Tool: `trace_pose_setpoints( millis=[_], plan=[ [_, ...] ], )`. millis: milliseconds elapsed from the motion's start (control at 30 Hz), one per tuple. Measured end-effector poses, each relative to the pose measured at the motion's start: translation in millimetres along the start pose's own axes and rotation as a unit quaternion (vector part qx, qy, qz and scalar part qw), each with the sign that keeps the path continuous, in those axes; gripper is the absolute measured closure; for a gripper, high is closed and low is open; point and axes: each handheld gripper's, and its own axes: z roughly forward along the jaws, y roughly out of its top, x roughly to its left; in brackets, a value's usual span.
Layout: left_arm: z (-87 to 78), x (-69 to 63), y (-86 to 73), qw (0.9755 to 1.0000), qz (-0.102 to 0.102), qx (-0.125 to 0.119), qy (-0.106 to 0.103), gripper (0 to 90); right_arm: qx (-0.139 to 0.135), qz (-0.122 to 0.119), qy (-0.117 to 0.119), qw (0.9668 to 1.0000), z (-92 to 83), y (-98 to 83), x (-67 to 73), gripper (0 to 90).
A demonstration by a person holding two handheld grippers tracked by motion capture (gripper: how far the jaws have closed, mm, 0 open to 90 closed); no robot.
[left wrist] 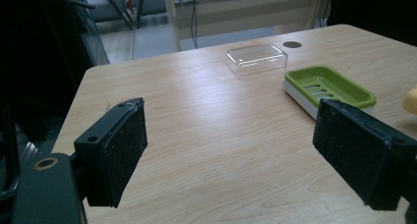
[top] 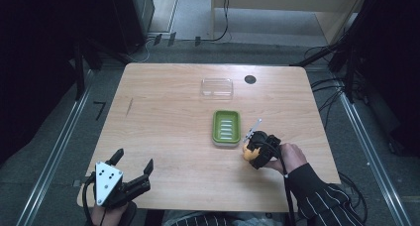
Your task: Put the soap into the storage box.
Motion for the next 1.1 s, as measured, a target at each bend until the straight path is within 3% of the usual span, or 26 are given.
trace_pose_setpoints(
  millis=[1100],
  plan=[
    [0.8, 0.0, -0.2, 1.0000, -0.002, 0.003, 0.001, 13.7, -0.032, 0.019, -0.018, 0.9992, -15.1, 25.5, -15.3, 40.1]
  ],
)
